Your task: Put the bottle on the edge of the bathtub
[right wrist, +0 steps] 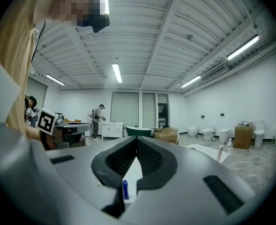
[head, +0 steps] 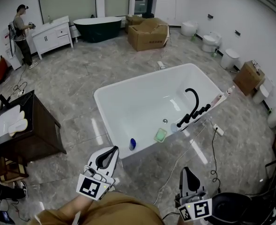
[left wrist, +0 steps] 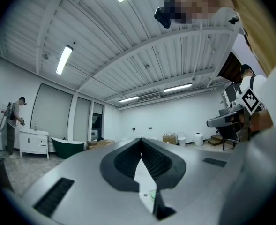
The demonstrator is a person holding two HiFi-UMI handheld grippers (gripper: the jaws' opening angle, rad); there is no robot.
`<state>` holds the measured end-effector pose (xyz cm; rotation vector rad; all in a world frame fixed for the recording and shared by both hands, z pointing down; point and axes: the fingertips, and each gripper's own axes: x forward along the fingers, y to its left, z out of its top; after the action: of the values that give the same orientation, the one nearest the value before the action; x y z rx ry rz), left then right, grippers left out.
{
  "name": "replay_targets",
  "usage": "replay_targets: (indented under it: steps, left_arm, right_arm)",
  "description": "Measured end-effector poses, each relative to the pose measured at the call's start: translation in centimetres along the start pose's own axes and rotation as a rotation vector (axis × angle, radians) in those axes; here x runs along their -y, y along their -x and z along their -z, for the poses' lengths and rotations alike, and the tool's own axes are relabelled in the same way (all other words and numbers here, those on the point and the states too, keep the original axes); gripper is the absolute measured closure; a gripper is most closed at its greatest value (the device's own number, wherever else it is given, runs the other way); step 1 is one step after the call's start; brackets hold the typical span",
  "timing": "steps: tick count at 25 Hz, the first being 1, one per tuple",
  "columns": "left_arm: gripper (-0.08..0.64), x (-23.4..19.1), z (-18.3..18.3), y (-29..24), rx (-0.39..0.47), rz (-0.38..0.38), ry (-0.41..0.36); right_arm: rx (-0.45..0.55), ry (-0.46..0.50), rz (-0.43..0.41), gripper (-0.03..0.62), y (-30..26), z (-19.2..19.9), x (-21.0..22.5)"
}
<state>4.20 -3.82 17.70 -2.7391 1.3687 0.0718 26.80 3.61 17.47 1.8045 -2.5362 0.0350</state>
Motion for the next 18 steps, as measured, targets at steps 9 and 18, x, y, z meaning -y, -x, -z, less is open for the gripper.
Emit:
replay_targets:
  steps: [9, 18]
  left_arm:
    - [0.555, -0.1, 0.2, 1.0, 0.001, -0.029, -0.023]
    - [0.555, -0.8, 1.4, 2.6, -0.011, -0.048, 0.001]
  right_arm:
    - [-0.01, 0.014, -0.061, 0.588, -0.7, 0.1, -1.6]
    - [-0.032, 0.026, -0.092, 0.588, -0.8, 1.1, -3.6]
